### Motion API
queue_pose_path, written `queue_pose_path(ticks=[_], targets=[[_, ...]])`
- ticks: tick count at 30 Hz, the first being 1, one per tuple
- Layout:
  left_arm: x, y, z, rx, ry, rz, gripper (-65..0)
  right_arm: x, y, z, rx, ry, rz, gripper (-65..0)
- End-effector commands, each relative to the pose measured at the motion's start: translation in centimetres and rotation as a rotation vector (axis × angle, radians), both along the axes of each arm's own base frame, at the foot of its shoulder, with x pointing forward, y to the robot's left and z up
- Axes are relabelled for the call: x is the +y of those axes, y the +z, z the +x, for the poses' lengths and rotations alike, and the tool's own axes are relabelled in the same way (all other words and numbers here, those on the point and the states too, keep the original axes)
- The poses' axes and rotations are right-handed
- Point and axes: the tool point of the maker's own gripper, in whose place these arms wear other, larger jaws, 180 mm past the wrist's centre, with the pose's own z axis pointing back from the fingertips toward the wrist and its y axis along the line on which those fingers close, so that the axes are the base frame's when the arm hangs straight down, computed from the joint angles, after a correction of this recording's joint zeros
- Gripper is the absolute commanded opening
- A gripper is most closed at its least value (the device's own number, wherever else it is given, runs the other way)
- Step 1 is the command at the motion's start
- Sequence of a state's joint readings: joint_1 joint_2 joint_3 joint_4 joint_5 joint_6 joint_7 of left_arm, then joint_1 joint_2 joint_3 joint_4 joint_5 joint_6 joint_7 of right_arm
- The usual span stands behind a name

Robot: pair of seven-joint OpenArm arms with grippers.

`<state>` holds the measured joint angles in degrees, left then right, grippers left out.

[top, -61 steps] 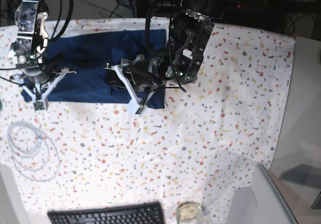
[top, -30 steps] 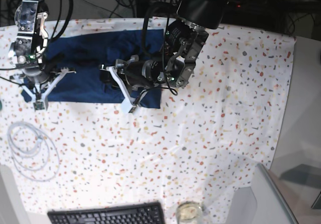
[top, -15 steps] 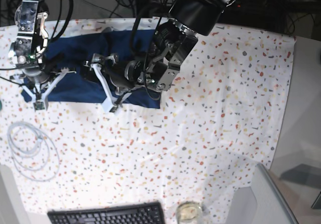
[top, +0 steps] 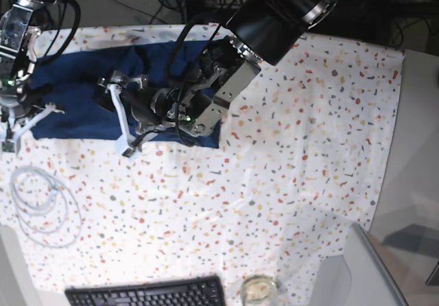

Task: Layout the t-shirt on the table in an organized manner, then fold the t-shirt properly
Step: 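Carry the held strip end with the left gripper over onto the right gripper's end, then release the shirt with the left gripper and raise it away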

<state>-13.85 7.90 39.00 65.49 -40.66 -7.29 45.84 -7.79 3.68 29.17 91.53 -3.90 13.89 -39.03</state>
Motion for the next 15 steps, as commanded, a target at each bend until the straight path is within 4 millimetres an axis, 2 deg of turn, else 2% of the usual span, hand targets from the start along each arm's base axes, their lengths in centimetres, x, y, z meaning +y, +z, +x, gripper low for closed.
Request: queue_pose_path(ticks=[1,8,15], targets=[[-1.8,2.4,0.8,-0.031,-0.019,-0.067,-23.9,-0.9,1.6,1.1,-0.058,-0.008,-0.025,-62.0],[-5.4,5.2,-0.3,-0.089,-0.125,-0.155,-23.9,-1.5,1.6,0.7,-0.058,-0.026,-0.029,-62.0],[-6.2,3.7,-1.1,-0.061,-0.125,-0.163,-23.9,-1.5,1.6,0.6,-0.056,-0.026,-0.030,-62.0]])
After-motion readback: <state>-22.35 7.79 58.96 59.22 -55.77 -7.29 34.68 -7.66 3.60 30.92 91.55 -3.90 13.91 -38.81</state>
